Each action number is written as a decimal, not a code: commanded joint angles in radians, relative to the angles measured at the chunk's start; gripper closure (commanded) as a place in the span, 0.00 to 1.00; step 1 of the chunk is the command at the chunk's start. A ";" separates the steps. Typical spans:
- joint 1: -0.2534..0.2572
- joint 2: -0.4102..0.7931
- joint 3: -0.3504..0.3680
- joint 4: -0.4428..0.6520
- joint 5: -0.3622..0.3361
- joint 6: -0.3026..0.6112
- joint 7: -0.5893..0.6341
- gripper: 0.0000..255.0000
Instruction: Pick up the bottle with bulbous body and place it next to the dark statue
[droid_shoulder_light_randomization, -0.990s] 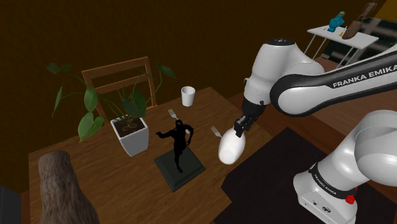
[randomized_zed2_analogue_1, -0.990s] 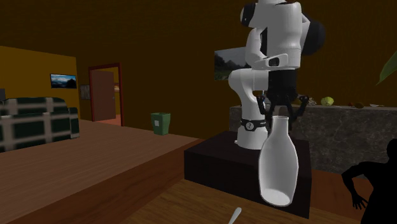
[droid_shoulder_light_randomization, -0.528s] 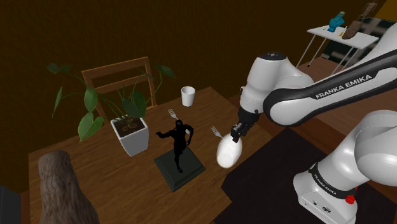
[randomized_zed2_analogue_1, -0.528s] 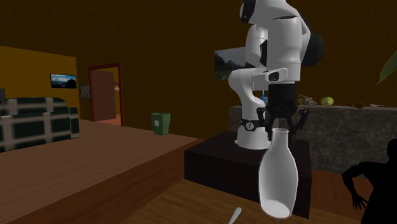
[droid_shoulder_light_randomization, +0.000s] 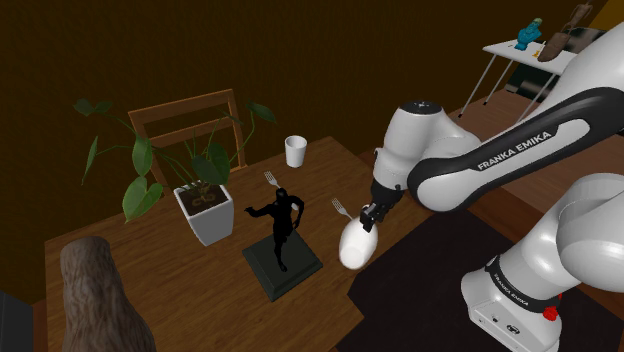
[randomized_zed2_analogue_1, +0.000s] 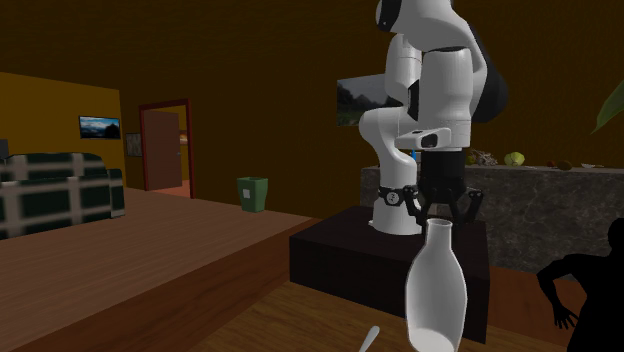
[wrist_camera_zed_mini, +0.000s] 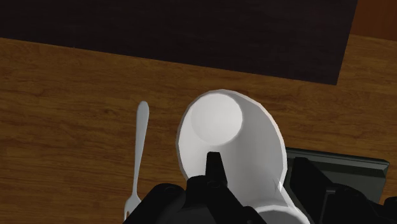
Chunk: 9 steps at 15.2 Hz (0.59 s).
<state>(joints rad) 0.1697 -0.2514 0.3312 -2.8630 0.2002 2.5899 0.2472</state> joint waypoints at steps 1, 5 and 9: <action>-0.001 0.004 0.000 0.000 -0.001 0.005 0.000 1.00; -0.001 0.004 0.000 0.000 -0.001 0.005 0.000 1.00; -0.001 0.003 0.000 0.000 -0.001 0.004 0.000 0.00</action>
<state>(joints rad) 0.1690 -0.2482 0.3314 -2.8633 0.1996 2.5943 0.2470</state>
